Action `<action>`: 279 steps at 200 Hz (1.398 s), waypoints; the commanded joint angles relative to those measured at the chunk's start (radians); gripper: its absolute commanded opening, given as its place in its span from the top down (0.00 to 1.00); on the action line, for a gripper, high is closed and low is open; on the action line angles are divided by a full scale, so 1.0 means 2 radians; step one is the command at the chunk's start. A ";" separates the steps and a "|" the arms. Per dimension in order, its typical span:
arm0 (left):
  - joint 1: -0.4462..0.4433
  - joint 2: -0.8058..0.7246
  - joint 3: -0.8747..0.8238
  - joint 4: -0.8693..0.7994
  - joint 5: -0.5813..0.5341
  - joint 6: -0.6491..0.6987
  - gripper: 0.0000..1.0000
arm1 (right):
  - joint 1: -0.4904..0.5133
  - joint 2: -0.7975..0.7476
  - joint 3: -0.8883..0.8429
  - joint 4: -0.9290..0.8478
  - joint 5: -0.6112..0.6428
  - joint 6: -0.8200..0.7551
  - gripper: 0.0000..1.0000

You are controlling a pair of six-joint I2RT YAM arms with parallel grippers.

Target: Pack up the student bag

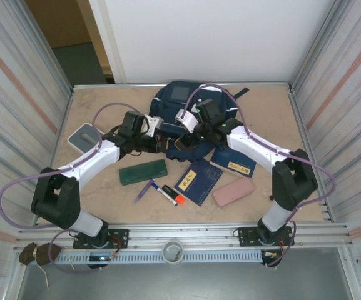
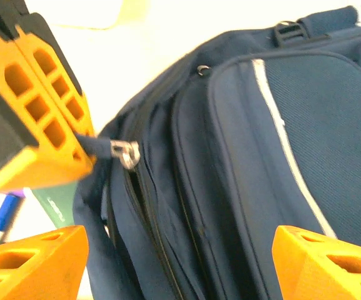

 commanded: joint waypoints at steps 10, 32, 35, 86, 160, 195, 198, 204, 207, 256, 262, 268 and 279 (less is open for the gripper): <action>0.000 -0.014 0.019 0.024 0.017 0.006 1.00 | 0.002 0.034 0.011 0.012 0.004 0.012 0.39; 0.002 -0.024 0.013 0.021 0.002 0.010 1.00 | -0.005 0.030 0.003 0.013 0.022 0.012 0.73; 0.002 -0.026 0.012 0.021 0.000 0.010 1.00 | -0.007 0.028 0.001 0.013 0.024 0.011 0.77; 0.066 -0.052 -0.028 0.016 -0.087 -0.013 1.00 | -0.058 -0.047 -0.065 0.010 0.015 0.008 0.97; 0.069 -0.041 -0.022 0.057 -0.001 -0.023 1.00 | -0.101 -0.052 -0.038 -0.024 0.029 0.042 0.82; 0.031 -0.053 -0.004 0.079 0.044 -0.034 1.00 | -0.091 -0.070 -0.024 -0.052 0.014 0.048 0.44; 0.028 -0.053 -0.003 0.079 0.045 -0.034 1.00 | -0.088 -0.074 -0.024 -0.051 0.002 0.047 0.40; 0.023 -0.053 -0.001 0.079 0.047 -0.033 1.00 | -0.084 -0.078 -0.025 -0.048 -0.016 0.046 0.35; 0.020 -0.054 0.000 0.079 0.048 -0.033 1.00 | -0.078 -0.081 -0.025 -0.044 -0.029 0.046 0.32; 0.005 -0.053 0.006 0.078 0.054 -0.035 1.00 | -0.033 -0.041 -0.009 -0.010 -0.070 0.036 0.18; 0.005 -0.053 0.007 0.077 0.054 -0.033 1.00 | -0.032 -0.031 -0.003 -0.013 -0.075 0.036 0.18; 0.005 -0.054 0.007 0.076 0.053 -0.033 1.00 | -0.031 -0.019 0.003 -0.014 -0.078 0.035 0.18; 0.005 -0.057 0.006 0.074 0.051 -0.031 1.00 | -0.028 -0.003 0.008 -0.013 -0.077 0.034 0.18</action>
